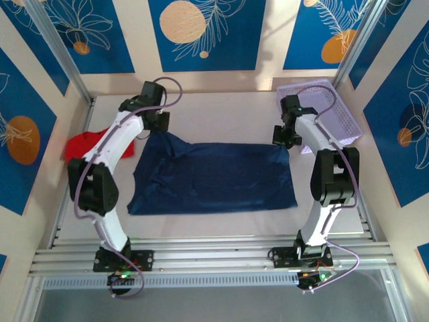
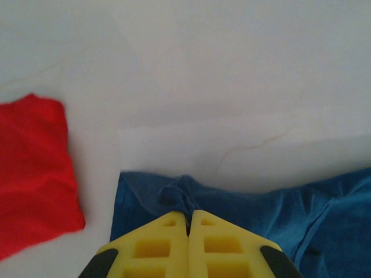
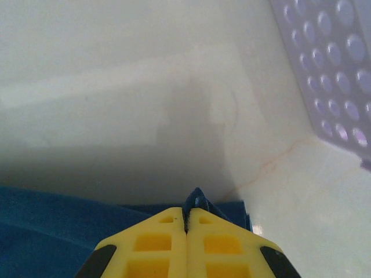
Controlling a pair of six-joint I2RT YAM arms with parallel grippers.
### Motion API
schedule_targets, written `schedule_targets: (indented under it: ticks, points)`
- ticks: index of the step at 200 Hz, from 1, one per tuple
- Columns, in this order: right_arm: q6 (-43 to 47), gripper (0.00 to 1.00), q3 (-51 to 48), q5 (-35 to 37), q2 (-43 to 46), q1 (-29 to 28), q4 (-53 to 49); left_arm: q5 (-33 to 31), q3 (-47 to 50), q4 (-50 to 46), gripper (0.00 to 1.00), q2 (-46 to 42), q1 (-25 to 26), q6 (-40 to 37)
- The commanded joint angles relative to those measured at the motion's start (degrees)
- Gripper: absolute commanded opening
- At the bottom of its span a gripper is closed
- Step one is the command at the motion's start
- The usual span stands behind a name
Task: Fold the inside-out t-shirt
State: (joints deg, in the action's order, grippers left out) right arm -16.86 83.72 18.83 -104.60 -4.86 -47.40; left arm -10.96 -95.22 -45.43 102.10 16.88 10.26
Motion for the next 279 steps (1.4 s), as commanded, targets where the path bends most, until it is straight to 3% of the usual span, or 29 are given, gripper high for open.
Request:
schedule_targets:
  ticks: [1, 80, 279]
  points:
    - [-0.5, 0.02, -3.1, -0.4, 4.4, 0.3, -1.1, 2.9, 6.6, 1.4, 0.00, -6.9, -0.9, 3.9]
    - [-2.0, 0.03, -9.3, 3.2, 9.9, -0.7, -3.4, 8.9, 22.4, -0.5, 0.00, -19.9, -1.0, 8.2]
    - [-4.8, 0.07, -15.8, 8.4, 9.9, -4.2, -7.1, 9.9, 33.2, -7.2, 0.00, -28.5, -1.2, 7.7]
